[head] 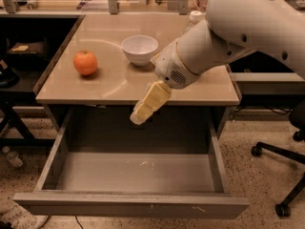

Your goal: Place orange into top drawer

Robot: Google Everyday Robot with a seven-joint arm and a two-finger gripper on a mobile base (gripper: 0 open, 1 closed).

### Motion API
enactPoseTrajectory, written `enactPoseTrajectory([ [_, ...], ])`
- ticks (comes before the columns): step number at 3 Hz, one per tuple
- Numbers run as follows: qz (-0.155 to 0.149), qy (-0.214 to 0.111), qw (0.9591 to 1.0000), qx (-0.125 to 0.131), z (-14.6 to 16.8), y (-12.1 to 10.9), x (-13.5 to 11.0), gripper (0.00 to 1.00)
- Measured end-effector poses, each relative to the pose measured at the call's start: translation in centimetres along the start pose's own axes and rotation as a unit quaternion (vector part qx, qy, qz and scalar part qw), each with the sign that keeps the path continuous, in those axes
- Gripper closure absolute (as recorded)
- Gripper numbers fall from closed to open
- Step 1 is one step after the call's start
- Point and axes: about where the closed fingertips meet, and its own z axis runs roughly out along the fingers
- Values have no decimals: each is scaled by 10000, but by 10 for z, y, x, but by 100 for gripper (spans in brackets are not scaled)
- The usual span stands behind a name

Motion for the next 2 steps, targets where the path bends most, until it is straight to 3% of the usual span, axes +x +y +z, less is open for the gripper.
enactPoseTrajectory([
  [1,64,-400,9992,-41,28,-3,-25,0],
  [2,-30,-897,9958,173,59,-44,-89,0],
])
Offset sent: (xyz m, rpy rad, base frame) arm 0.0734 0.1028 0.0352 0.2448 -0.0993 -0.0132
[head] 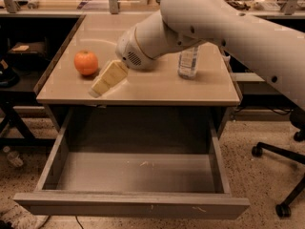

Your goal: Place orange into top drawer

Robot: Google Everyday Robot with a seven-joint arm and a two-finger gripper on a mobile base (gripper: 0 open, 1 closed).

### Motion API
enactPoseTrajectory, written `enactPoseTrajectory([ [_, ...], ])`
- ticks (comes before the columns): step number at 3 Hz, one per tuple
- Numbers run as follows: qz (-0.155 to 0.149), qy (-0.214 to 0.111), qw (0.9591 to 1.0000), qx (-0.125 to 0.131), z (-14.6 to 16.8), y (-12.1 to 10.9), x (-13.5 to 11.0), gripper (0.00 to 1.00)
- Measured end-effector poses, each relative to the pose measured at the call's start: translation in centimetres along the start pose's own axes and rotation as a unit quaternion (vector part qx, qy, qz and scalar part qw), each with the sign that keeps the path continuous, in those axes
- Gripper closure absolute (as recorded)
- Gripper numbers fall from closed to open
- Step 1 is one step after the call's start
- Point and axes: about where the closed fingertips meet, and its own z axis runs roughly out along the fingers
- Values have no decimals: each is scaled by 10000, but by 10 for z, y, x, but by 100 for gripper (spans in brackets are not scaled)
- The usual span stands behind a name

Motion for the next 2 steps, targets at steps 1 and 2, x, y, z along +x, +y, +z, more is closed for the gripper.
enactPoseTrajectory([
  [1,-37,-7,10000,-32,2,3,-4,0],
  [2,-39,-69,10000,-59,9,5,-4,0],
])
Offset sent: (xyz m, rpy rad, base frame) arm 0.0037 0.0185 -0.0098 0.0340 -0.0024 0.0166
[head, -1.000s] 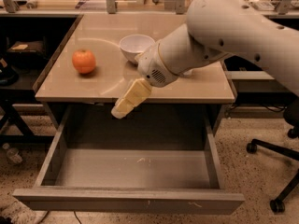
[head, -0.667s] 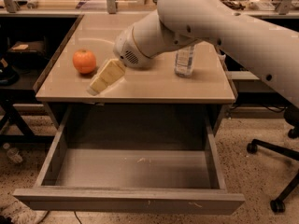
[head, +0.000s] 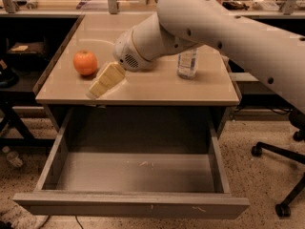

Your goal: Place orange into top drawer

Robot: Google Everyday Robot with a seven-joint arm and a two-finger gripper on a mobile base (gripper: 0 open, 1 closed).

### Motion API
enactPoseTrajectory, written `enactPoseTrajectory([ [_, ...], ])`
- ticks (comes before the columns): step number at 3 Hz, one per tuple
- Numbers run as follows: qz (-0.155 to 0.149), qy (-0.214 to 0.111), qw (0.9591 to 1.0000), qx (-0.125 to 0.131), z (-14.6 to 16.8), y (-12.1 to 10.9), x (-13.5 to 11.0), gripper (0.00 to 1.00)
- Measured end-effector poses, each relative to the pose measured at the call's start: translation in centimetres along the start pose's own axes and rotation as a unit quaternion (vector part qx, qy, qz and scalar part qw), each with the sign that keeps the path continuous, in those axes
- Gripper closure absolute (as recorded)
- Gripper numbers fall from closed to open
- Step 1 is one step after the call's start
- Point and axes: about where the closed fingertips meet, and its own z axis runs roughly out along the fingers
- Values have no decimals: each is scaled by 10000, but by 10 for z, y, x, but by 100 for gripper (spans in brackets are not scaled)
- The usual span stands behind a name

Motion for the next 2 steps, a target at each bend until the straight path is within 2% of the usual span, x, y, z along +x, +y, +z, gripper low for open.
enactPoseTrajectory([
  [1,49,-272,9996,89,27,-22,-12,0],
  [2,19,-336,9992,236,63,-68,-42,0],
])
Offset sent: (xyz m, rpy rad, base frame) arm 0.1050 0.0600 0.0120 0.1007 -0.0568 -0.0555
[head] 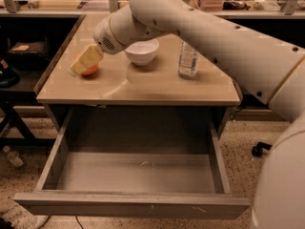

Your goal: Place orange into top drawer

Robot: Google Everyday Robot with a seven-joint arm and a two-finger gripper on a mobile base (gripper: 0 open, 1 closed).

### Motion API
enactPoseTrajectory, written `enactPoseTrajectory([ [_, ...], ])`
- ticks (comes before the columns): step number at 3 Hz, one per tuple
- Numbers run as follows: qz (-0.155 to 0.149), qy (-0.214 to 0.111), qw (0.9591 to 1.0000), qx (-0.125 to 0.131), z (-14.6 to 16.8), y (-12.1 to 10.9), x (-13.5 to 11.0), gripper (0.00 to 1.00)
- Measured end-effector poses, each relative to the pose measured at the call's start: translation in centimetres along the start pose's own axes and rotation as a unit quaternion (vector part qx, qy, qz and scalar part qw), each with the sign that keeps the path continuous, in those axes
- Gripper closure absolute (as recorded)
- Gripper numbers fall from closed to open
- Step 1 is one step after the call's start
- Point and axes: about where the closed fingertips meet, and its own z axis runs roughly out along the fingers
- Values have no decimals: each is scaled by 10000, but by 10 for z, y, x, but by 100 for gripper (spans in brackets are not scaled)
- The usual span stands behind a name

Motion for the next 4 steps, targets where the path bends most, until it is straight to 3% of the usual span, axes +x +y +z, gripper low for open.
enactPoseTrajectory([
  [2,-89,49,9999,-128,8,2,-4,0],
  [4,-390,208,9981,-425,52,-14,-12,0],
])
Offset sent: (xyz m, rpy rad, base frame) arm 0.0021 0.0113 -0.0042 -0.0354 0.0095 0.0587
